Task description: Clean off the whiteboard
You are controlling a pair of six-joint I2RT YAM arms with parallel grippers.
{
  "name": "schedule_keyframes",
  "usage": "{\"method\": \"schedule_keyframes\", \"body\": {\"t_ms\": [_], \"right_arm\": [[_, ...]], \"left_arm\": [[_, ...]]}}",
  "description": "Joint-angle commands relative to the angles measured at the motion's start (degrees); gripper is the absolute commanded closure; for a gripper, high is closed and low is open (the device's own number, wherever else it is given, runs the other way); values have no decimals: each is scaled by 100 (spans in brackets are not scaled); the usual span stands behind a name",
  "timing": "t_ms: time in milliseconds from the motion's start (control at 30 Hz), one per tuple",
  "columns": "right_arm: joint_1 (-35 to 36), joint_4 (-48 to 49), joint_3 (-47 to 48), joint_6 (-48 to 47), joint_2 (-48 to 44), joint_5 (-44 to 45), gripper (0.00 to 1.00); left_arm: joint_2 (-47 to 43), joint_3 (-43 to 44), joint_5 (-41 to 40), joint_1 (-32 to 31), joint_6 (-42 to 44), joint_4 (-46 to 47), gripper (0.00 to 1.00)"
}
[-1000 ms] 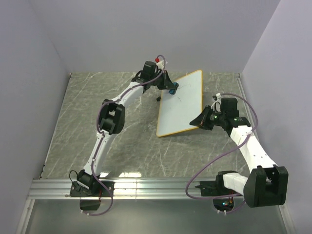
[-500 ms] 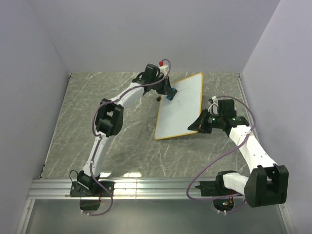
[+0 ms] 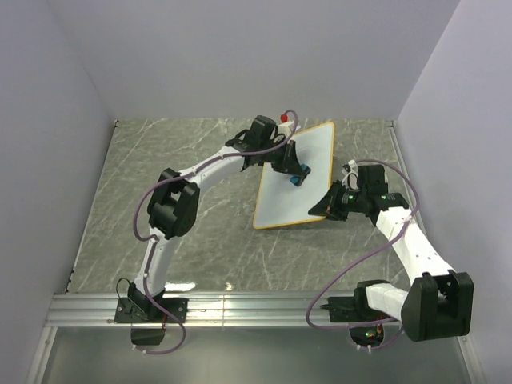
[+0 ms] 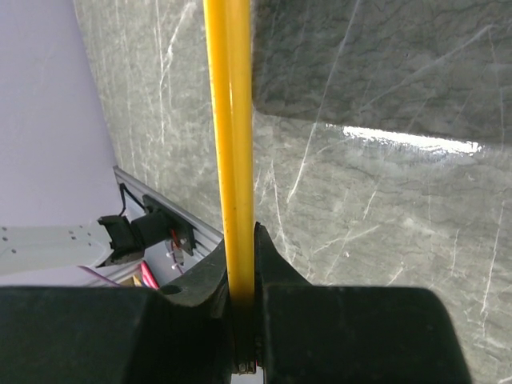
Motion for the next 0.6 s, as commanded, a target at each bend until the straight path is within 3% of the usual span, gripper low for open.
{"method": "schedule_keyframes", "body": {"t_ms": [0, 367, 533, 567], "right_arm": [[226, 446, -47, -481, -111, 9, 100], [279, 42, -21, -709, -410, 61, 100], [323, -213, 93, -850, -384, 166, 100], [349, -257, 111, -911, -375, 193, 100]], "left_arm": [[313, -162, 1094, -880, -661, 93, 100], [1147, 1295, -873, -213, -978, -398, 100], [1788, 1990, -1068, 166, -1181, -327, 100], [1937, 2470, -1111, 183, -1146, -406, 99]]}}
